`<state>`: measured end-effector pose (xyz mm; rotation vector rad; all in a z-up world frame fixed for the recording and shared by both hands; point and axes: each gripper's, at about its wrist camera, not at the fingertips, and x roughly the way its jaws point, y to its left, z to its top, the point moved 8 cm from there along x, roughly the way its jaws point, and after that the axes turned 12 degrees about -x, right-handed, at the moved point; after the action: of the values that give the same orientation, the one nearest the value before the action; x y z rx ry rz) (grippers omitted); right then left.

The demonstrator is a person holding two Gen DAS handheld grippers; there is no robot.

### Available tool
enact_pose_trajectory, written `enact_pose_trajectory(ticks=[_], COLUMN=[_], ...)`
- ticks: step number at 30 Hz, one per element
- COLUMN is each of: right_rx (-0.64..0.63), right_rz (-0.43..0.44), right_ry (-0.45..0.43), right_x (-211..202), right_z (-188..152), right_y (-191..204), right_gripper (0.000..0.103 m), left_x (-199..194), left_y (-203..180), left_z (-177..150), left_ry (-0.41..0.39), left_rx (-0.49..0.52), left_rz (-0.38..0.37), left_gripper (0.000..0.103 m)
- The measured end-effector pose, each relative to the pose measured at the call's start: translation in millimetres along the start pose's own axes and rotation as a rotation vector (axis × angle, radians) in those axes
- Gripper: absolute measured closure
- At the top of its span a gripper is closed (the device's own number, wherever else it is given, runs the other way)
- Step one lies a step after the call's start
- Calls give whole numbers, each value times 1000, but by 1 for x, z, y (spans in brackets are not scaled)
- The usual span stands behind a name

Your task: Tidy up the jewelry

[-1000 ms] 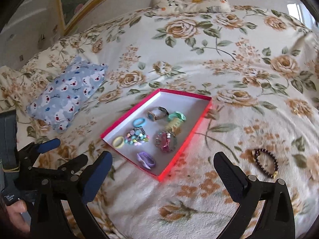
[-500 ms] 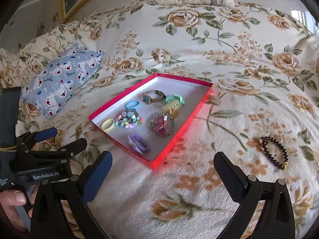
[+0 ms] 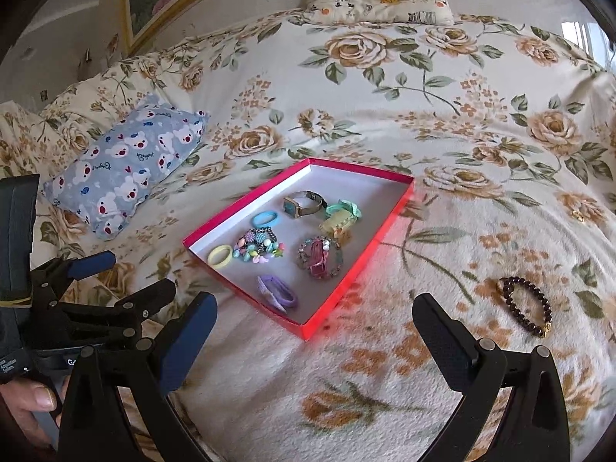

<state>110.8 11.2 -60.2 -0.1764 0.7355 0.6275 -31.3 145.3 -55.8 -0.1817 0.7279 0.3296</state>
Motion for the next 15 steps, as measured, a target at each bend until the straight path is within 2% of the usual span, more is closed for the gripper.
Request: enact_pose_trajectory(ticks=[15], right_rx=[-14], right_rz=[5], right_ry=[11], right_x=[0], right_z=[-1], right_y=[4], right_gripper=[1], left_x=[-5], left_y=[5], left_z=[3], left_ry=[-17], left_rx=[-4], left_rz=[7], left_gripper=[1])
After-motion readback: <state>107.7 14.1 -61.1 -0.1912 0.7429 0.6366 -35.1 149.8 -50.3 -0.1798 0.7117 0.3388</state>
